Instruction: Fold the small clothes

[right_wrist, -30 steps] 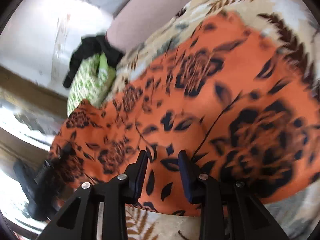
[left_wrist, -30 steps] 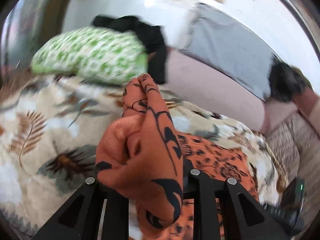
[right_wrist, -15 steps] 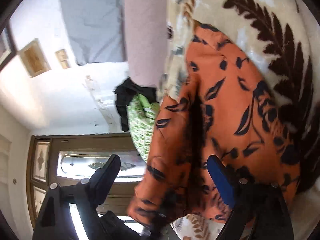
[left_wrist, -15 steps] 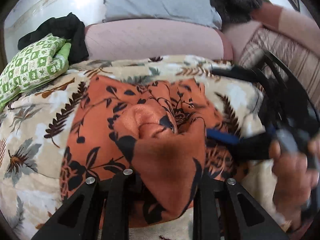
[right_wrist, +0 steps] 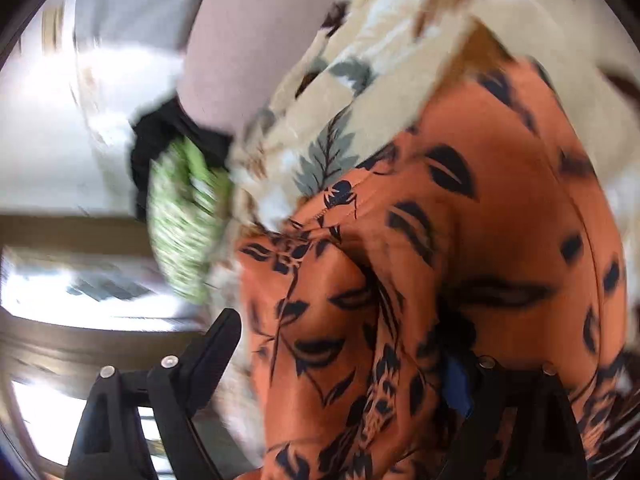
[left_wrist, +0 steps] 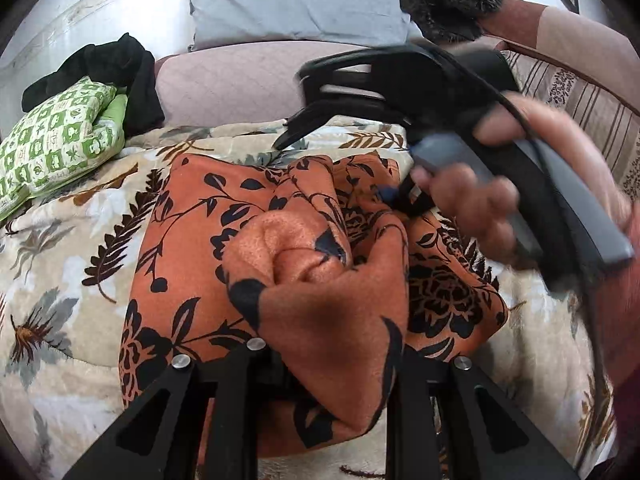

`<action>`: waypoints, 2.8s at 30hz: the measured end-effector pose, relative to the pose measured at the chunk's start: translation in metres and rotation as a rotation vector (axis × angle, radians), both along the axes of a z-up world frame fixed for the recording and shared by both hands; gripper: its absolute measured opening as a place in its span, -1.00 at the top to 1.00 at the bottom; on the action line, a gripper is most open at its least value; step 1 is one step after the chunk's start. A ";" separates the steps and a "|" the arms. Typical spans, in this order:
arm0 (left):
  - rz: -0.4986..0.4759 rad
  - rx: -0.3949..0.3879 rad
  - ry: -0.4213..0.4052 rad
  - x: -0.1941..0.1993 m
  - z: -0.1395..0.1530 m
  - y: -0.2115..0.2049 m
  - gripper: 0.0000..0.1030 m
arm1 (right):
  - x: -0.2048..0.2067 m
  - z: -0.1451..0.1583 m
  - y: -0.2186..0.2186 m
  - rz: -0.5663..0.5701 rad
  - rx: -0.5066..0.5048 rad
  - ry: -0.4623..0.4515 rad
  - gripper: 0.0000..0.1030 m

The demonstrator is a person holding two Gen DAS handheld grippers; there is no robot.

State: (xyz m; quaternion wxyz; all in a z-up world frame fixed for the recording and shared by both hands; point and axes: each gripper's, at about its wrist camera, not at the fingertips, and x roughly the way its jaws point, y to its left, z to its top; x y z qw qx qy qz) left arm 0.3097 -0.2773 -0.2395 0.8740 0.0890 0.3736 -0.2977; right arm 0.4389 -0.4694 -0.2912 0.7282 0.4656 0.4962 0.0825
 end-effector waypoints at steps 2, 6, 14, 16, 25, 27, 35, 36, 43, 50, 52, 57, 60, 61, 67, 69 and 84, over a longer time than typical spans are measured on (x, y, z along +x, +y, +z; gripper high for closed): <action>-0.004 0.003 -0.005 -0.001 0.001 0.000 0.58 | 0.017 0.012 0.012 0.072 -0.126 0.015 0.00; 0.002 -0.035 0.013 0.003 0.009 -0.002 0.58 | 0.032 0.027 0.035 0.204 -0.374 0.041 0.70; -0.075 -0.198 0.033 0.004 0.035 -0.054 0.54 | 0.019 0.067 -0.005 0.100 -0.506 -0.091 0.72; -0.096 -0.212 0.069 0.006 0.031 -0.068 0.53 | 0.021 0.073 -0.018 0.062 -0.536 -0.104 0.72; -0.141 -0.163 0.144 0.011 0.003 -0.093 0.43 | 0.009 0.042 -0.066 0.007 -0.541 -0.067 0.72; -0.145 -0.162 0.160 0.015 0.001 -0.092 0.38 | 0.014 0.030 -0.064 0.005 -0.515 -0.056 0.72; -0.288 -0.173 0.235 0.000 0.026 -0.085 -0.09 | 0.003 0.005 -0.087 -0.042 -0.385 -0.024 0.56; -0.329 -0.183 0.241 -0.002 0.033 -0.081 -0.11 | 0.002 0.003 -0.089 -0.052 -0.377 -0.017 0.44; -0.302 -0.108 0.042 0.017 0.077 -0.023 -0.31 | -0.034 0.023 -0.108 -0.160 -0.361 -0.013 0.02; -0.025 0.024 0.048 0.062 0.058 0.032 -0.31 | -0.090 0.096 -0.065 -0.083 -0.412 -0.226 0.03; -0.012 0.067 0.054 0.058 0.049 0.031 -0.31 | -0.099 0.107 -0.038 -0.040 -0.405 -0.249 0.05; -0.050 0.222 0.049 0.045 0.015 0.020 -0.31 | -0.119 0.110 0.026 0.068 -0.461 -0.245 0.06; -0.069 0.276 0.039 0.038 -0.002 0.020 -0.32 | -0.135 0.088 0.037 0.068 -0.498 -0.159 0.06; -0.072 0.273 0.040 0.038 -0.004 0.022 -0.34 | -0.141 0.080 0.037 0.055 -0.516 -0.124 0.06; -0.066 0.262 0.056 0.035 -0.013 0.027 -0.37 | -0.179 0.017 0.031 -0.015 -0.424 0.020 0.12; -0.064 0.261 0.051 0.032 -0.011 0.028 -0.37 | -0.179 0.022 0.040 0.012 -0.492 0.018 0.12; -0.014 0.195 0.086 0.037 -0.004 0.040 -0.47 | -0.070 0.040 0.007 -0.058 -0.448 0.035 0.06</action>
